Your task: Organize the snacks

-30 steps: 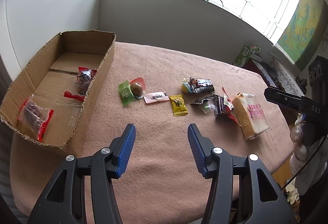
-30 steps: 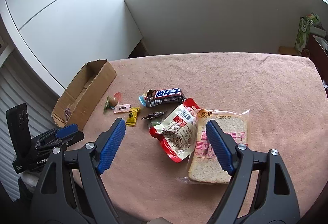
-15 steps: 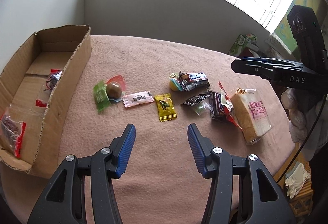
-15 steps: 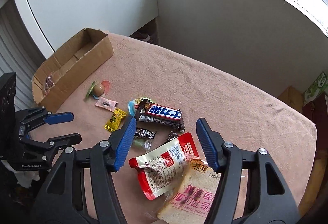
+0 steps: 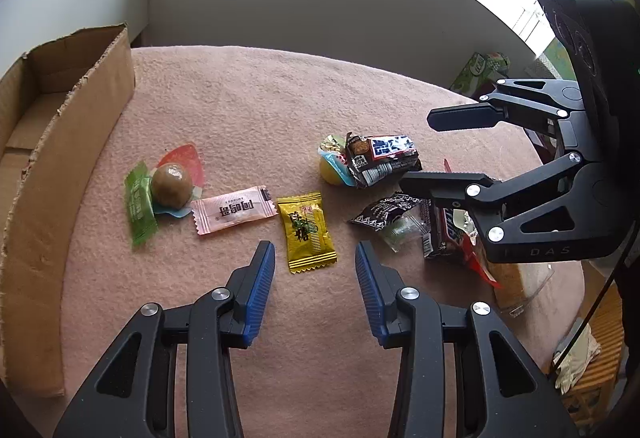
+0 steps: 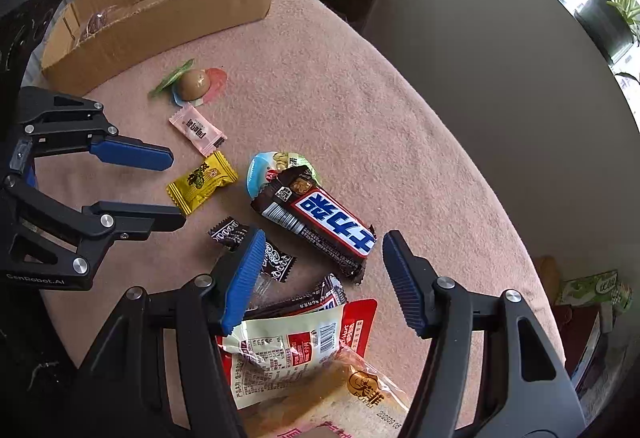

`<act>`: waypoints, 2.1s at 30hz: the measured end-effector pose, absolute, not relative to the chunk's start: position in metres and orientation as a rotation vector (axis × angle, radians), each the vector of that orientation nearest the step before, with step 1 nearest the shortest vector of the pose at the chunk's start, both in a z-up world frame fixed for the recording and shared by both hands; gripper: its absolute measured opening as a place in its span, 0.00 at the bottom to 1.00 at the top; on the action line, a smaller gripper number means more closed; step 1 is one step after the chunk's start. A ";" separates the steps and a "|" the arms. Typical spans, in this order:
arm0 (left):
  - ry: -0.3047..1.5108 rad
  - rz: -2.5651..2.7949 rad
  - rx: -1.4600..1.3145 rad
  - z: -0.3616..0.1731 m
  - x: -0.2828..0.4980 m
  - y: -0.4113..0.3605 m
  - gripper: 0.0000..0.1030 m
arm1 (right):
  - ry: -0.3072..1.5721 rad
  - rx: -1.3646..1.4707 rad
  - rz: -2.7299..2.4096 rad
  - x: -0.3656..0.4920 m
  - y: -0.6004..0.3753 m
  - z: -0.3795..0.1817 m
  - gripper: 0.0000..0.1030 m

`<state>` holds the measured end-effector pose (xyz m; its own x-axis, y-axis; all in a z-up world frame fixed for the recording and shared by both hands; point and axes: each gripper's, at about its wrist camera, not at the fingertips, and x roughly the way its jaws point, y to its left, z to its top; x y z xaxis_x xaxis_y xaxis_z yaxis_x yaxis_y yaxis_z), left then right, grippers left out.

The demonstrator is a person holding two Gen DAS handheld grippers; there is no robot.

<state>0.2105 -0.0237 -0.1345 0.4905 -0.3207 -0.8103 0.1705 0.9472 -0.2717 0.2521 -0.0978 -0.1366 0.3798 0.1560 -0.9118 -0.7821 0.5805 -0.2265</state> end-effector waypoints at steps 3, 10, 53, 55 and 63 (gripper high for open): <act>1.023 -0.289 -0.157 -0.138 0.216 -0.025 0.37 | 1.004 -0.789 0.682 0.255 -0.091 -0.142 0.62; 1.030 -0.273 -0.113 -0.141 0.224 -0.033 0.32 | 1.018 -0.785 0.673 0.274 -0.083 -0.154 0.62; 0.902 -0.240 -0.164 -0.090 0.162 0.038 0.19 | 0.904 -0.269 0.668 0.244 -0.121 -0.043 0.40; 0.885 -0.220 -0.173 -0.084 0.162 0.045 0.19 | 0.891 -0.272 0.691 0.241 -0.103 -0.038 0.40; 0.840 -0.109 -0.196 -0.067 0.153 0.098 0.19 | 0.869 -0.283 0.748 0.237 -0.041 -0.033 0.40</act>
